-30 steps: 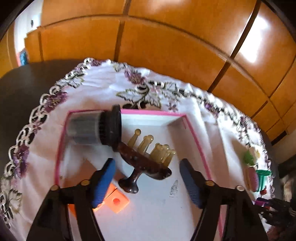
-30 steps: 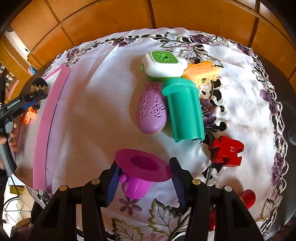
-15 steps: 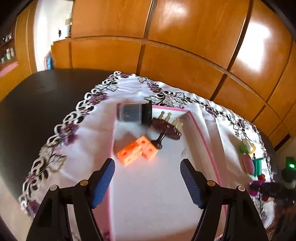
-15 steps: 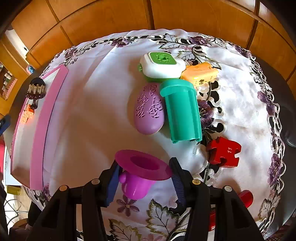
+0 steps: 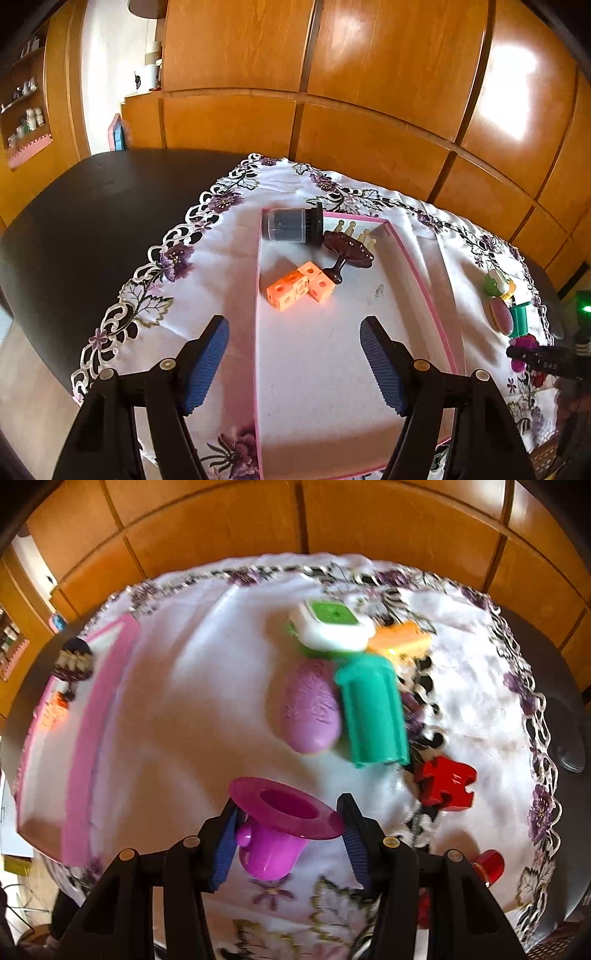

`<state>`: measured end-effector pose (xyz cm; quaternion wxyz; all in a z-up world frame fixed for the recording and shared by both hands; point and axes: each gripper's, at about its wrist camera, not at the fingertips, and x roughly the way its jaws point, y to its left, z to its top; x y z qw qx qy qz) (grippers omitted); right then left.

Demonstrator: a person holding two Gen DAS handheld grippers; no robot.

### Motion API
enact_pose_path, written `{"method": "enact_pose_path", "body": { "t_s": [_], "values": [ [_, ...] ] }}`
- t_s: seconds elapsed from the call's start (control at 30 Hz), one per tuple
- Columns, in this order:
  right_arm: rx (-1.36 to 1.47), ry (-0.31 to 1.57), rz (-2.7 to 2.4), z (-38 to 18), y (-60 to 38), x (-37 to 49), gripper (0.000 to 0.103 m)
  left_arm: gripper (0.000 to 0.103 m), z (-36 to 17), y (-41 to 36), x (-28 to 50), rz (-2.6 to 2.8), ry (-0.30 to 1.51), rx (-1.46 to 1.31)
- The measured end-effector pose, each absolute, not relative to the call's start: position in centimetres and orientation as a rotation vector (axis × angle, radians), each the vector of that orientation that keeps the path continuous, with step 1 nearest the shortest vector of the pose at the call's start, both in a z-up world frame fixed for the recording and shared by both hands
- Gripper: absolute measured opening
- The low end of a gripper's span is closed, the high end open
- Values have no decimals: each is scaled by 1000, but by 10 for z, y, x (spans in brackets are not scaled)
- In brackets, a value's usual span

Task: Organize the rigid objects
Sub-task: 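Carry the magenta funnel cup into the tray and release with the right gripper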

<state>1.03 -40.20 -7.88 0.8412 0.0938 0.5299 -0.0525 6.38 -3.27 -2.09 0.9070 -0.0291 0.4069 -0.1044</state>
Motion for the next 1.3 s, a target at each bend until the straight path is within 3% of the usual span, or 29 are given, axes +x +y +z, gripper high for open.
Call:
{"method": "enact_pose_path", "body": {
  "t_s": [0.53,0.8,1.0,1.1,1.23,1.3],
  "values": [
    [65,1007,284,-27,-236,66,52,74,-25,4,60,-154,839,-107],
    [35,1030,401,-44,-168,89,52,74,-25,43,64,-57,829,-167],
    [-4,1122,411,-87,-122,115,52,74,-32,61,66,-14,846,-186],
    [-5,1117,404,-93,-114,115,54,74,-36,62,65,-10,849,-171],
    [56,1133,414,-88,-124,112,69,74,-39,60,66,-12,854,-168],
    [89,1124,413,-84,-131,109,70,74,-38,59,65,-14,850,-166]
  ]
}}
